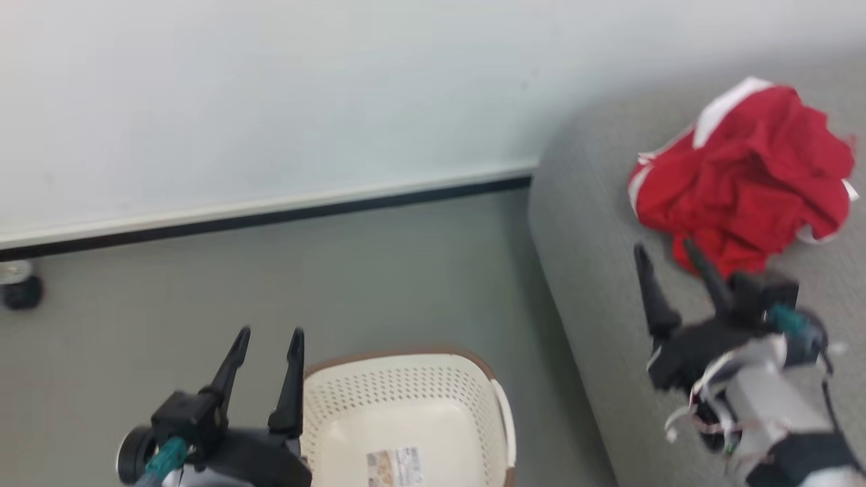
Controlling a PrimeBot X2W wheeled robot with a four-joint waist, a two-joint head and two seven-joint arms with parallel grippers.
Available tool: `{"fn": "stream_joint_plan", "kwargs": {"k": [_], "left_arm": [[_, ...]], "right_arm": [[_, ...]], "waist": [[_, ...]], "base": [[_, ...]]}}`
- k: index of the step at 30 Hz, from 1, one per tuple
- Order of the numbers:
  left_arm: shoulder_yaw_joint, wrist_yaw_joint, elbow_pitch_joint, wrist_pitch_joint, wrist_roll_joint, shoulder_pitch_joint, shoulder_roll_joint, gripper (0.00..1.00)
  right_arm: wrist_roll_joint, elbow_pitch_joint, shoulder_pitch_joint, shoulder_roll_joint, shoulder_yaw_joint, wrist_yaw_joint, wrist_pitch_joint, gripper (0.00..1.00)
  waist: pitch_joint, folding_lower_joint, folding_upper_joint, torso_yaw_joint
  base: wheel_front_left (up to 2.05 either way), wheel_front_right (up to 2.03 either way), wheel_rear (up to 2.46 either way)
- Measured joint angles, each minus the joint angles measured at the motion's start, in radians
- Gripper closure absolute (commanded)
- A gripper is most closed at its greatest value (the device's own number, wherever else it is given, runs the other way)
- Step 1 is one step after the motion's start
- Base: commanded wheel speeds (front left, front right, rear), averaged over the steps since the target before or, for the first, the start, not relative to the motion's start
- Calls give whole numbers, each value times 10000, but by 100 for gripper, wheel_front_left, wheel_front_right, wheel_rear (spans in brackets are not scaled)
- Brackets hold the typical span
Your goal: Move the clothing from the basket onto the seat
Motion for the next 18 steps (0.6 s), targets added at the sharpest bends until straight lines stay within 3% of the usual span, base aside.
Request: {"fn": "stream_joint_plan", "kwargs": {"k": [8, 18], "left_arm": [[608, 157, -364, -75, -23, 1224, 153, 0], [1369, 198, -761, -165, -104, 2263, 234, 0]], "right_arm": [[-46, -1733, 2001, 378, 13, -750, 2, 0], [-408, -3127, 3479, 546, -157, -1120, 0, 0]], "waist": [[-789, 1, 0, 983], [-1347, 0, -1, 1398]], "base": [[0, 0, 0], [0, 0, 0]]}}
